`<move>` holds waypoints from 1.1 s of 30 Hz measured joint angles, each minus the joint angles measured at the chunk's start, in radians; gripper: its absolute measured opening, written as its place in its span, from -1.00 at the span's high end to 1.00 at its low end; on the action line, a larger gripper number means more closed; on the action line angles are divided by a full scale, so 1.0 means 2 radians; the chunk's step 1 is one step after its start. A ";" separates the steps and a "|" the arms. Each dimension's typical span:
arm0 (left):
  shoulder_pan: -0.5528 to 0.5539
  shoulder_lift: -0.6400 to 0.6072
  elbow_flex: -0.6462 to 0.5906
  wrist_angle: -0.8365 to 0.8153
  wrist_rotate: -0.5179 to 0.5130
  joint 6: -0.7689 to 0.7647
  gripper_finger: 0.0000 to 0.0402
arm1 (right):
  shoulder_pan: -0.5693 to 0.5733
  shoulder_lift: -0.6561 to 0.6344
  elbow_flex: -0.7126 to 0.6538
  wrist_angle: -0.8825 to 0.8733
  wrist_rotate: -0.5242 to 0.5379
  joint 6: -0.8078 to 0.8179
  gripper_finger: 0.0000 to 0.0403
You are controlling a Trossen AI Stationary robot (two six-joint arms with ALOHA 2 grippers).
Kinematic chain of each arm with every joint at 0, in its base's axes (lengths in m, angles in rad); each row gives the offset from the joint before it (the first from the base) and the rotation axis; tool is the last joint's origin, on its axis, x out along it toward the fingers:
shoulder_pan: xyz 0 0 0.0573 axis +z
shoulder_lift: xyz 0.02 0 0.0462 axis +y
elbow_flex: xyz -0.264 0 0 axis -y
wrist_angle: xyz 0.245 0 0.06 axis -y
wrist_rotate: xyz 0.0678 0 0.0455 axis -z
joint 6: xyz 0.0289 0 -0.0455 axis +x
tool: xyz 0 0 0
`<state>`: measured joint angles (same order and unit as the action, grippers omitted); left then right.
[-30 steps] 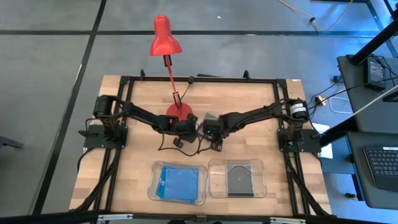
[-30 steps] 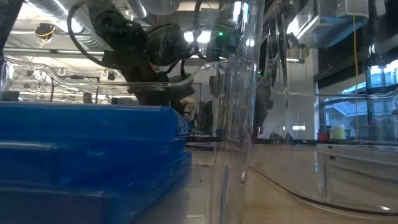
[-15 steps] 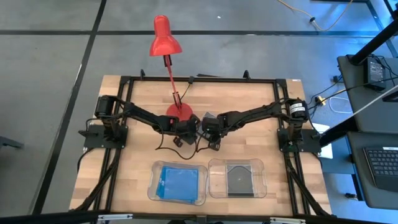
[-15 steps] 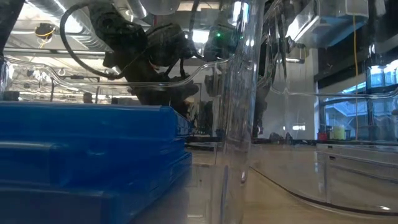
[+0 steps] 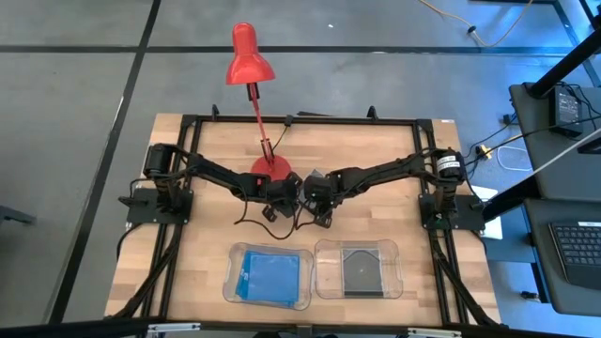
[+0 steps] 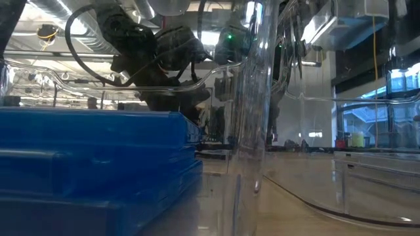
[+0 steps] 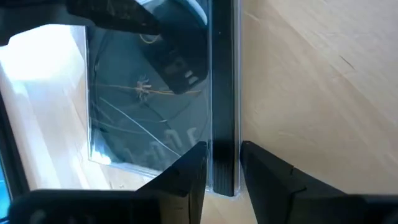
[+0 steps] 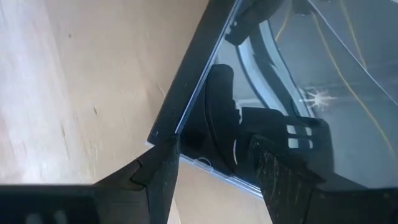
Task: Pick & place jewel cases by type
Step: Put the black cd case into the right transparent bin
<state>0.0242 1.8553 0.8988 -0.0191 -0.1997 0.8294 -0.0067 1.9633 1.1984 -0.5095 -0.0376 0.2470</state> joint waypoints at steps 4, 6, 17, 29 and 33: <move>0.000 0.000 0.000 -0.002 0.000 -0.002 0.49 | 0.000 -0.001 0.011 -0.011 -0.003 -0.009 0.00; 0.000 0.000 -0.001 -0.003 0.001 -0.002 0.49 | 0.000 -0.003 0.020 -0.018 -0.008 -0.012 0.00; -0.001 0.000 -0.001 -0.005 -0.005 -0.004 0.49 | 0.002 -0.044 0.033 -0.027 -0.022 -0.023 0.00; -0.001 0.001 -0.001 -0.005 -0.011 -0.004 0.49 | -0.036 -0.151 0.029 -0.071 -0.044 -0.024 0.00; -0.002 0.001 -0.001 -0.004 -0.019 -0.004 0.49 | -0.071 -0.175 -0.009 -0.042 -0.086 -0.018 0.00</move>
<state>0.0208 1.8568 0.8967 -0.0269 -0.2374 0.8215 -0.1478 1.6126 1.1800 -0.5944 -0.2093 0.2107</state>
